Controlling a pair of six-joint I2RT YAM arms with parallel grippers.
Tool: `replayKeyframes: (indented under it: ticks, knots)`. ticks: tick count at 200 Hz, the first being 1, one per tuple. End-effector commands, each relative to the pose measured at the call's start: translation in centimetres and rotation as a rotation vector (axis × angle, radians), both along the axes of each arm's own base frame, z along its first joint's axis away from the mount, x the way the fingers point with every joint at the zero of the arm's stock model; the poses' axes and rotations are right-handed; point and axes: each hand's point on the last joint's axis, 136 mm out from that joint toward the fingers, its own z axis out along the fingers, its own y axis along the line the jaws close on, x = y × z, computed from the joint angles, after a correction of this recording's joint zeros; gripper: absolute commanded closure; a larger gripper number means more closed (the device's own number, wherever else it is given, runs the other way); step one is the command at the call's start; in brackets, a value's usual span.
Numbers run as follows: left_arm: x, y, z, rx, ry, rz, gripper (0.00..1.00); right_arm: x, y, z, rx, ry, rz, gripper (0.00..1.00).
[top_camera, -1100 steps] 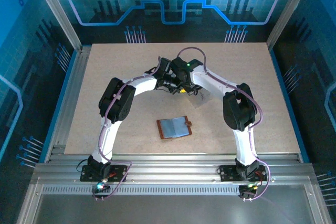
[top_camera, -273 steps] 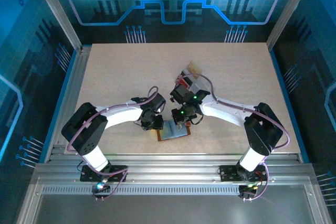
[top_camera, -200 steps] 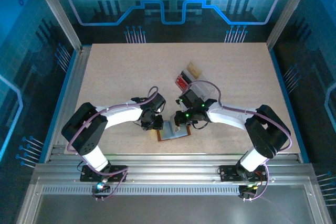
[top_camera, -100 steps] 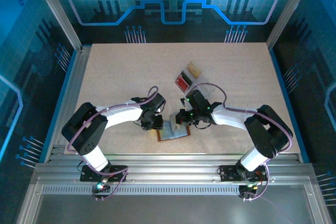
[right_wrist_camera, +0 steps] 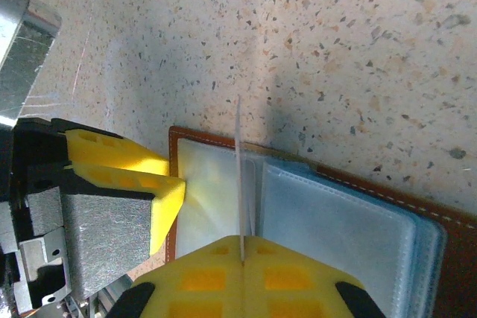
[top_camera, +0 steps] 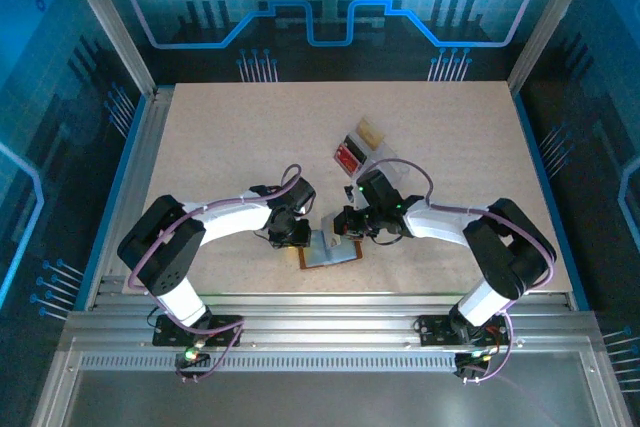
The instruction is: Put the credit cards into the card holder
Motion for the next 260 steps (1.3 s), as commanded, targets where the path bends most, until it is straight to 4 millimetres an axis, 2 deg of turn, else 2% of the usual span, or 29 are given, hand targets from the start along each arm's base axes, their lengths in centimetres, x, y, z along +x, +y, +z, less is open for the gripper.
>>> replayKeyframes:
  ticks: [1,54,106,138,260]
  knots:
    - [-1.5,-0.3,-2.4,-0.006,0.073,-0.009,0.75,0.1,0.5,-0.2,0.04,0.024,0.003,1.0]
    - [-1.5,-0.3,-2.5,-0.006,0.074,-0.009,0.75,0.6,0.4,0.0,0.076,0.06,-0.016,1.0]
    - [-1.6,-0.2,-2.7,-0.004,0.078,-0.009,0.75,0.3,0.8,-1.1,0.084,0.128,-0.014,1.0]
    - [-1.7,-0.2,-2.7,-0.006,0.077,-0.008,0.75,0.1,0.2,-1.7,0.051,0.12,-0.019,1.0]
    - [-1.8,-0.1,-3.2,0.0,0.085,-0.004,0.75,-4.0,-1.7,-4.2,-0.066,0.136,0.025,1.0]
